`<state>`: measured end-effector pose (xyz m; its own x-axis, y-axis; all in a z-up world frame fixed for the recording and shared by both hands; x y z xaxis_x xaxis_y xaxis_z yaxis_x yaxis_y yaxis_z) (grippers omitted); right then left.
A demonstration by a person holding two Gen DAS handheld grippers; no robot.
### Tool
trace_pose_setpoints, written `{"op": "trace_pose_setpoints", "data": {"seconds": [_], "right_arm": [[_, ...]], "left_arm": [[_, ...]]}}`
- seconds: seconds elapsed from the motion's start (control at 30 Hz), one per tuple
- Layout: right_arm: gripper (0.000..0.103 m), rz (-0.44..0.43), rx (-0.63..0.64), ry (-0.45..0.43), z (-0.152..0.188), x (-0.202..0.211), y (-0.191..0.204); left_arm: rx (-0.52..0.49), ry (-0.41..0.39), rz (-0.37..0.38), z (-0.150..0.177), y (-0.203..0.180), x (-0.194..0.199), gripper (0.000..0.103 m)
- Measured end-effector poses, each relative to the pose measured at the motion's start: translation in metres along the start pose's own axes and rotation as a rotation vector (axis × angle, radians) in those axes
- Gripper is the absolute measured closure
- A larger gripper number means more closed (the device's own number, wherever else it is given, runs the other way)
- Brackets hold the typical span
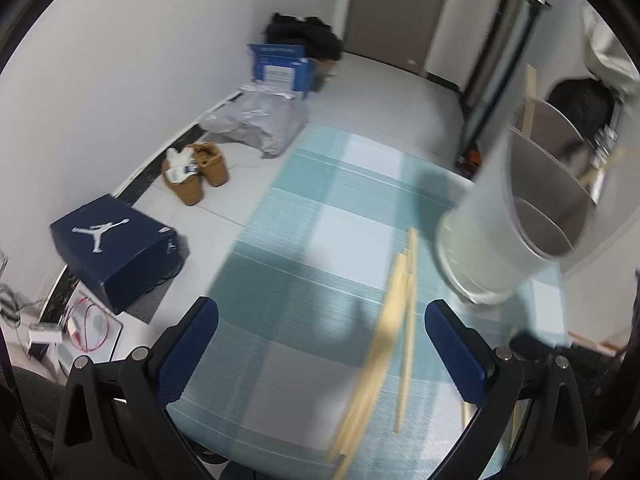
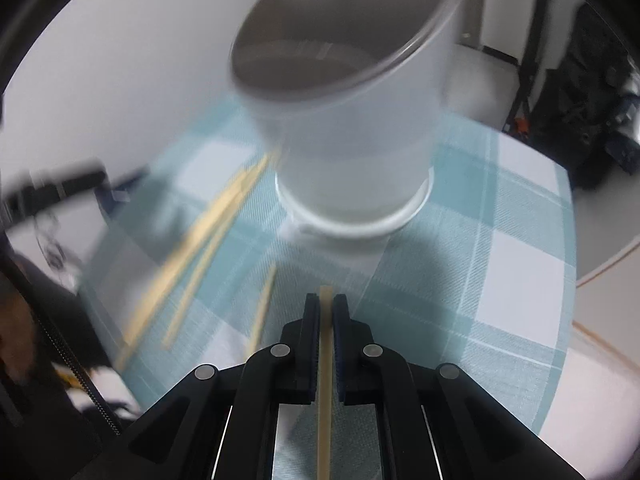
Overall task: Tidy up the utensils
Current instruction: 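Grasp another chopstick with the left tool while the right tool lifts its chopstick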
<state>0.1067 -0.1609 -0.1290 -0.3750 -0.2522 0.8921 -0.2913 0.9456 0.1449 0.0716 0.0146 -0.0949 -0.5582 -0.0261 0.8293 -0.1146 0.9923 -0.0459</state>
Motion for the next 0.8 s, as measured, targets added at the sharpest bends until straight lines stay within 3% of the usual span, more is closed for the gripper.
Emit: {"op": "trace_pose_setpoints", "data": {"seconds": [0.27,0.47,0.57,0.67,0.8], "right_arm": [[0.097,-0.188,-0.258,-0.181,-0.019,0.072,-0.048],[0.097,-0.325,-0.461,-0.246,-0.008,0.087,-0.084],[0.098,-0.342,-0.510,-0.255,-0.007,0.093,-0.101],[0.098,-0.364,-0.542,-0.271,-0.010,0.093,-0.110],[0.097,-0.389,-0.580,-0.292,-0.013,0.088,-0.123]], "left_arm": [[-0.110,0.122,0.155,0.020,-0.062,-0.009,0.002],[-0.133,0.197,0.163,0.025,-0.086,-0.027,0.009],[-0.139,0.227,0.154,0.025,-0.091,-0.034,0.015],[-0.138,0.265,0.119,0.027,-0.093,-0.044,0.030],[-0.130,0.275,0.100,0.030,-0.097,-0.052,0.037]]}}
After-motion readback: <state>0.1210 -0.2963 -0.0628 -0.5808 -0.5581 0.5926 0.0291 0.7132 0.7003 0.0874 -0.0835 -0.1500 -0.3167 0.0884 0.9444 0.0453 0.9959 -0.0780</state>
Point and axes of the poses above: each gripper's, at about its wrist camera, not at the fingertips, and x roughly against the way its jaws point, y to its left, z to its underside, the point moved 7 cm from there along -x, roughly the way its jaws point, and after that the axes turned 11 degrees about -x, right-handed, at the moved point
